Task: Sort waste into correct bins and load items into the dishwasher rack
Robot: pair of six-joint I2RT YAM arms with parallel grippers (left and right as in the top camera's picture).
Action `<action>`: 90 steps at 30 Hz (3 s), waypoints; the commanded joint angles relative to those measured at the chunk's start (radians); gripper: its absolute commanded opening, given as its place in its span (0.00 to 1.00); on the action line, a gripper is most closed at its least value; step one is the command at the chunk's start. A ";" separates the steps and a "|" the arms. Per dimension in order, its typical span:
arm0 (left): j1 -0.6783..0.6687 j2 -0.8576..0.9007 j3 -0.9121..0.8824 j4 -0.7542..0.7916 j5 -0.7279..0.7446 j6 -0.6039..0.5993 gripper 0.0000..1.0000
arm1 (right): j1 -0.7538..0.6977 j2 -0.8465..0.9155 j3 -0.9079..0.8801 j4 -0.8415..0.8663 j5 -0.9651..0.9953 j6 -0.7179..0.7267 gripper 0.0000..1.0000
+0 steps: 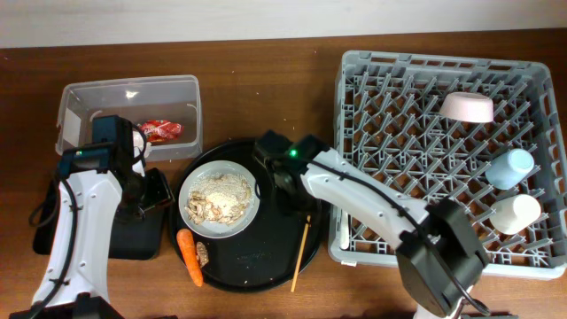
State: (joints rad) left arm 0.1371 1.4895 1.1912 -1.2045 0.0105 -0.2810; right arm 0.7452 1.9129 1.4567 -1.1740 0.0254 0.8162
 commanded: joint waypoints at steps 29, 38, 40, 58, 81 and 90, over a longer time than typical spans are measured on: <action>0.003 -0.013 0.001 -0.001 -0.007 -0.002 0.63 | 0.055 0.008 -0.241 0.255 -0.082 0.057 0.37; 0.003 -0.013 0.001 -0.002 -0.007 -0.002 0.63 | 0.056 0.008 -0.268 0.275 -0.082 0.058 0.36; 0.003 -0.013 0.001 -0.002 -0.008 -0.002 0.63 | 0.056 0.008 -0.282 0.285 -0.082 0.074 0.35; 0.003 -0.013 0.001 -0.005 -0.007 -0.002 0.63 | 0.018 -0.084 -0.126 0.200 -0.061 0.002 0.04; 0.003 -0.013 0.001 -0.005 -0.006 -0.003 0.63 | -0.354 -0.235 -0.159 0.148 0.086 -0.312 0.04; 0.003 -0.013 0.001 -0.006 -0.007 -0.003 0.63 | -0.354 -0.182 -0.159 0.181 0.089 -0.312 0.33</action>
State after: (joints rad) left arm 0.1371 1.4895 1.1912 -1.2083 0.0105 -0.2810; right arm 0.3931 1.7111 1.3048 -0.9962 0.1097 0.5121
